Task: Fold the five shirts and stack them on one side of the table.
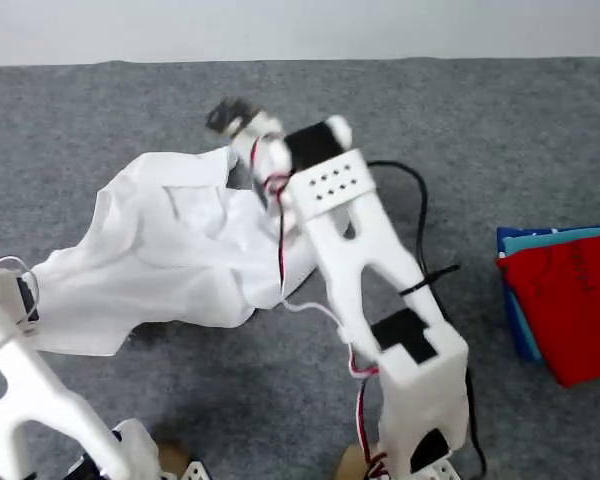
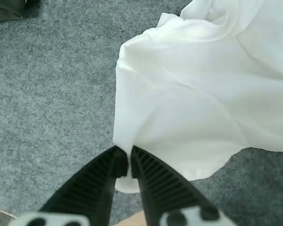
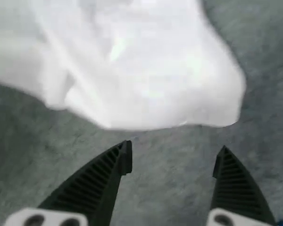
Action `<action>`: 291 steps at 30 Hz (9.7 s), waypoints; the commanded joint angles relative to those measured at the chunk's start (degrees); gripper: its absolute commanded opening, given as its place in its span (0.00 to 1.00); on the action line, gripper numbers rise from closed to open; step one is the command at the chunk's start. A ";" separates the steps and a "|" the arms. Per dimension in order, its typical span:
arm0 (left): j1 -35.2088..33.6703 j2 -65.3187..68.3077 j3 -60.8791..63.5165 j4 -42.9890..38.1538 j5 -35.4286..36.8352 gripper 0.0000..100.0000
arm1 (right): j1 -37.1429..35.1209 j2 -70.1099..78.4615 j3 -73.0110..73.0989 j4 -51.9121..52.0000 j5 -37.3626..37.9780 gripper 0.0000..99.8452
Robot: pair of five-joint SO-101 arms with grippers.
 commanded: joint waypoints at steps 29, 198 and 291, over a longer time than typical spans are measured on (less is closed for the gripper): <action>5.63 -1.41 -0.31 -0.97 2.02 0.00 | 4.35 13.32 -11.96 -11.21 10.37 0.01; 27.78 -1.85 -78.29 -19.69 2.11 0.00 | 30.11 -41.80 -39.12 2.33 5.01 0.01; 38.86 31.12 -25.54 2.55 -47.56 0.00 | 26.42 8.92 -12.92 -4.53 26.11 0.01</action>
